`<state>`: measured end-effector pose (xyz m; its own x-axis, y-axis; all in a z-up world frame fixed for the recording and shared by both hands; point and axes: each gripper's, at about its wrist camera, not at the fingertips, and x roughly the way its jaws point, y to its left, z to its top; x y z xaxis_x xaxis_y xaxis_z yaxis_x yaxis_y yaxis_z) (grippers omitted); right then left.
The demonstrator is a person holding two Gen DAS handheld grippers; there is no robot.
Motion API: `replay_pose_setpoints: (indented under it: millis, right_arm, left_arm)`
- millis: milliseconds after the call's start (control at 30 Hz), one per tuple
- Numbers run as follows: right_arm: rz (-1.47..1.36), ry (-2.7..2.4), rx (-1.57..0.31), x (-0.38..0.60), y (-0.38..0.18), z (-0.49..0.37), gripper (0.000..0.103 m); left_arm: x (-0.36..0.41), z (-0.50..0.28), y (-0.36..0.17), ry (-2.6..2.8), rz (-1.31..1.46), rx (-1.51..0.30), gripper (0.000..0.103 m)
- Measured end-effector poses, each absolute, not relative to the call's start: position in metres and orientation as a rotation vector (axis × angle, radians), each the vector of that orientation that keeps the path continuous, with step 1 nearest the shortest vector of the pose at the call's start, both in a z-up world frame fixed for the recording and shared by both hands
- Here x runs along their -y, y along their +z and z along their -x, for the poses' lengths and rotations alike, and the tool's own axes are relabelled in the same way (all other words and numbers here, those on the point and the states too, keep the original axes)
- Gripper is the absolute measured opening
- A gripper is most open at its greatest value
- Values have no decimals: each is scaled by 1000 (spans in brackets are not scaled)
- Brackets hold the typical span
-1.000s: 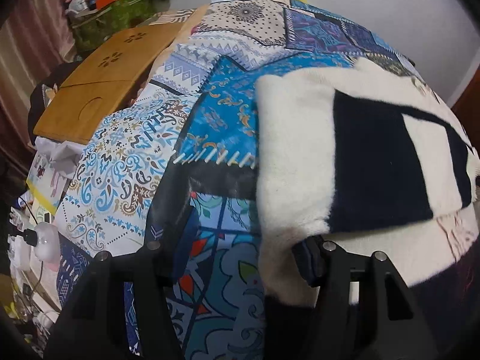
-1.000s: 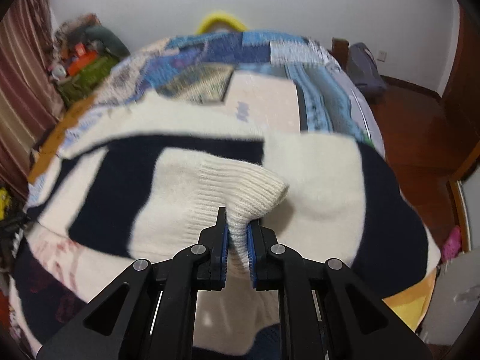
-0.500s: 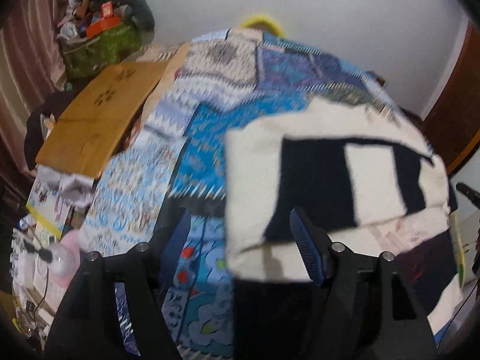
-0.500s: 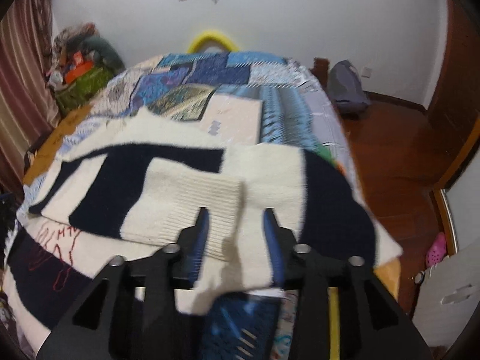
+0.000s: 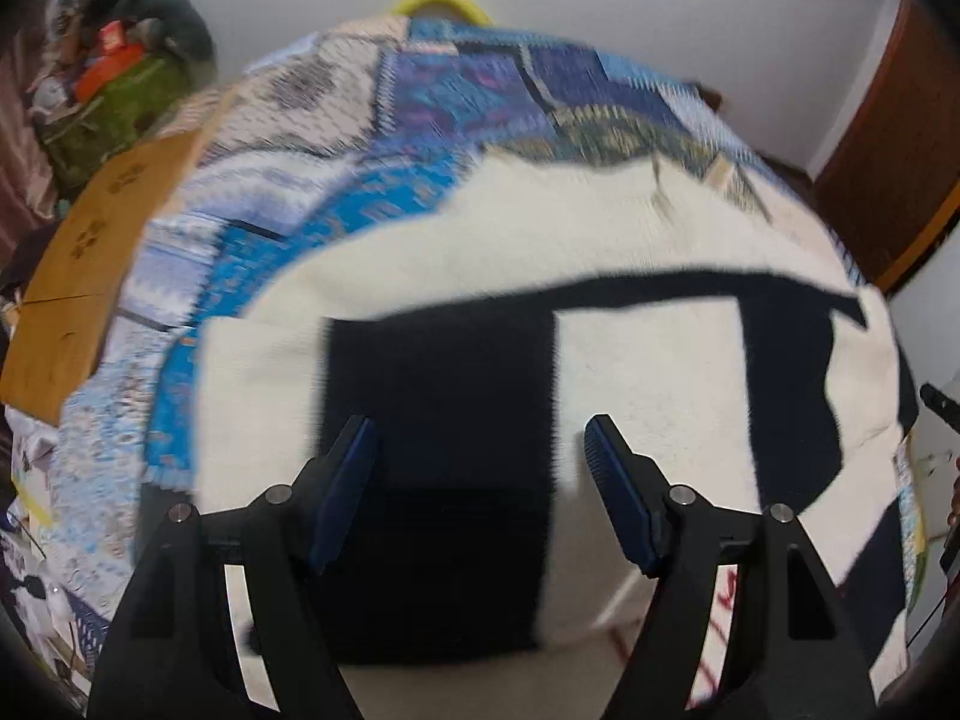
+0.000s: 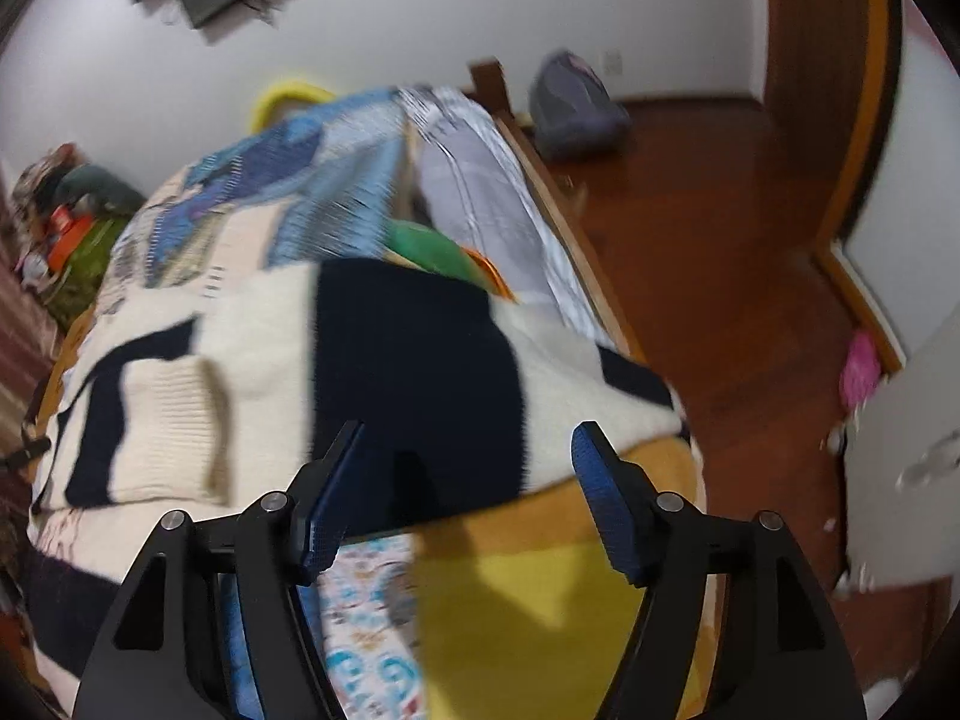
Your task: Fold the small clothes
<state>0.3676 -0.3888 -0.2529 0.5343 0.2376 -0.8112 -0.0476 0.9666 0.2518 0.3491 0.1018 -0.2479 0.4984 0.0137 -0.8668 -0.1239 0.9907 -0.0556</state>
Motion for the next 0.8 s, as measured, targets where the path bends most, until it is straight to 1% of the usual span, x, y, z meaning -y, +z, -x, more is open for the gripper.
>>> replay_pose_setpoints:
  millis: [100, 133, 167, 233, 300, 333, 400, 467, 600, 800]
  right_arm:
    - [-277, 173, -1016, 395, -272, -379, 69]
    - [-287, 176, -1000, 395, -272, -380, 69]
    - [-290, 184, -988, 394, -272, -381, 66]
    - [-285, 200, -981, 390, -273, -382, 57]
    - [-256, 213, -968, 385, -273, -380, 42]
    - [-244, 220, -958, 382, -271, -378, 36]
    - [-226, 227, -949, 381, -267, -376, 15]
    - [-221, 230, -955, 381, -264, -376, 10]
    - [-235, 235, -919, 380, -245, -375, 7]
    - [-214, 378, -777, 335, -183, -357, 7]
  left_arm:
    - [-91, -355, -257, 86, 103, -1038, 72]
    - [-90, -356, -258, 86, 104, -1038, 73]
    - [-89, -357, -259, 84, 109, -1041, 73]
    - [-91, -358, -262, 80, 130, -1048, 74]
    - [-95, -357, -263, 79, 151, -1049, 75]
    - [-96, -357, -263, 79, 164, -1047, 75]
    - [-96, -355, -264, 86, 168, -1040, 75]
    - [-93, -355, -264, 94, 151, -1035, 75]
    - [-91, -353, -263, 97, 139, -1033, 75]
    - [-98, -349, -261, 87, 203, -1044, 75]
